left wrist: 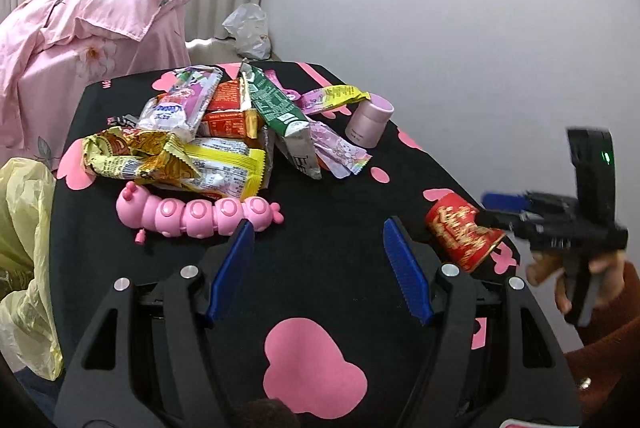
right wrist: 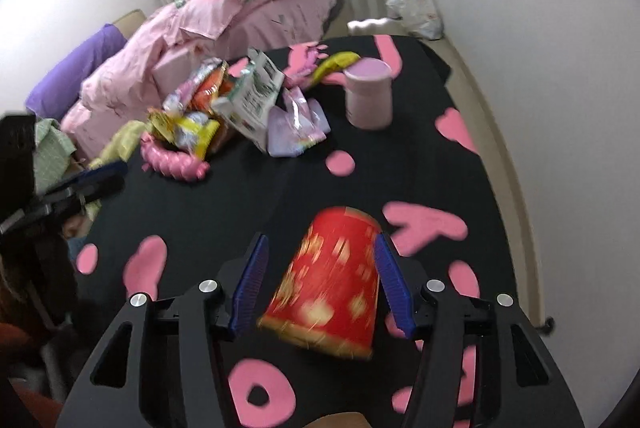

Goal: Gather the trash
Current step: 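Close the right gripper on the red cylindrical can and lift it, then grasp the green-white milk carton with the left gripper while the right gripper holds the red can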

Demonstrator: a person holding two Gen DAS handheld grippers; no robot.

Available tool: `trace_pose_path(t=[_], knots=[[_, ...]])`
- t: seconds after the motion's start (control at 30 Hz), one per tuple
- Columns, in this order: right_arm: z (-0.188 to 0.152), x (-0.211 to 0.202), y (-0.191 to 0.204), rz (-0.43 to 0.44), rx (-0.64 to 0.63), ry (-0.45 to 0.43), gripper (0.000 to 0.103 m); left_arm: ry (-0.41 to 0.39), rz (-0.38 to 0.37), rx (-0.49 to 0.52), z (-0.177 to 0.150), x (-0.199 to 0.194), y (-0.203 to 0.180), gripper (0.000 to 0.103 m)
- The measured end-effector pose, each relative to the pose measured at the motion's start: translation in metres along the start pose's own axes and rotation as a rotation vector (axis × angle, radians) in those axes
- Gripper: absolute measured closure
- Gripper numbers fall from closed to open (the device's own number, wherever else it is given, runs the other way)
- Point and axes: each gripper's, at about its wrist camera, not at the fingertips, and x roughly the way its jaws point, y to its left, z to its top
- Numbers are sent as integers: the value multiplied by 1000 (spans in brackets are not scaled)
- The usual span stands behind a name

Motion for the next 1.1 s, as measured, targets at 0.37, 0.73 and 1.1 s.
trace_pose_path(t=[0.37, 0.73, 1.1], knots=[[-21, 4, -9, 49, 51, -26, 52, -11, 66, -48, 0, 6, 18, 39], [19, -2, -24, 6, 67, -199, 55, -21, 64, -37, 22, 33, 15, 29], [14, 9, -28, -20, 87, -215, 54, 43, 147, -147, 82, 118, 7, 44]])
